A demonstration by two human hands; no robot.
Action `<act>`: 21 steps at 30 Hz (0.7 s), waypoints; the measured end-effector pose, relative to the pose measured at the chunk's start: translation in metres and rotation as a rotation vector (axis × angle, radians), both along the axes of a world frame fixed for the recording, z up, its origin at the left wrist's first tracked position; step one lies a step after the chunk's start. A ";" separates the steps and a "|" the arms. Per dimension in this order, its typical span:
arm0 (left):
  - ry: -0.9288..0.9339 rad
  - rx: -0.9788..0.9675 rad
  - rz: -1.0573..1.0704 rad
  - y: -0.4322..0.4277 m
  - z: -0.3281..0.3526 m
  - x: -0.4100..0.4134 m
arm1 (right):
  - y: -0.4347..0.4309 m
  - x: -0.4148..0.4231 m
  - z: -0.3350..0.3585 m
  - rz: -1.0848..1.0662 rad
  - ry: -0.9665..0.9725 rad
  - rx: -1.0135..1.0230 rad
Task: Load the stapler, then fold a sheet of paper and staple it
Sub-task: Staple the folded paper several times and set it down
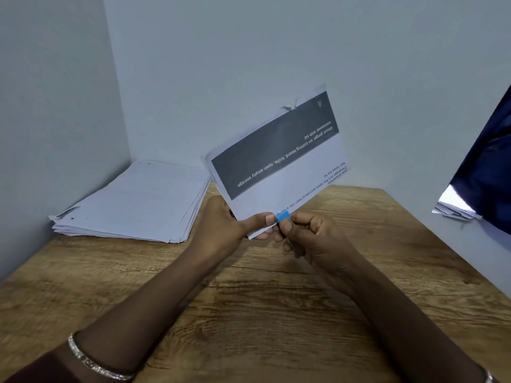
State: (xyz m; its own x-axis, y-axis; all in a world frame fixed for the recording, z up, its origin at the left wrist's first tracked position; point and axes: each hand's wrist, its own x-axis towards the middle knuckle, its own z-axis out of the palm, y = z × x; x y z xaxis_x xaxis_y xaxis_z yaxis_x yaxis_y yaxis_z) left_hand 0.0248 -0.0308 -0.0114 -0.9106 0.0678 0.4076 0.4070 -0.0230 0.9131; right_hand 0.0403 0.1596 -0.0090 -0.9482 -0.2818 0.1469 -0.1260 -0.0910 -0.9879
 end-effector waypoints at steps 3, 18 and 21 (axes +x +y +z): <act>0.014 -0.022 -0.022 -0.002 0.001 0.000 | 0.001 0.000 0.000 -0.009 0.019 0.014; -0.079 0.028 -0.176 -0.001 -0.002 -0.002 | 0.000 -0.002 -0.007 -0.101 0.077 0.071; -0.095 0.039 -0.168 -0.003 -0.002 -0.004 | 0.002 -0.002 -0.007 -0.010 -0.024 0.020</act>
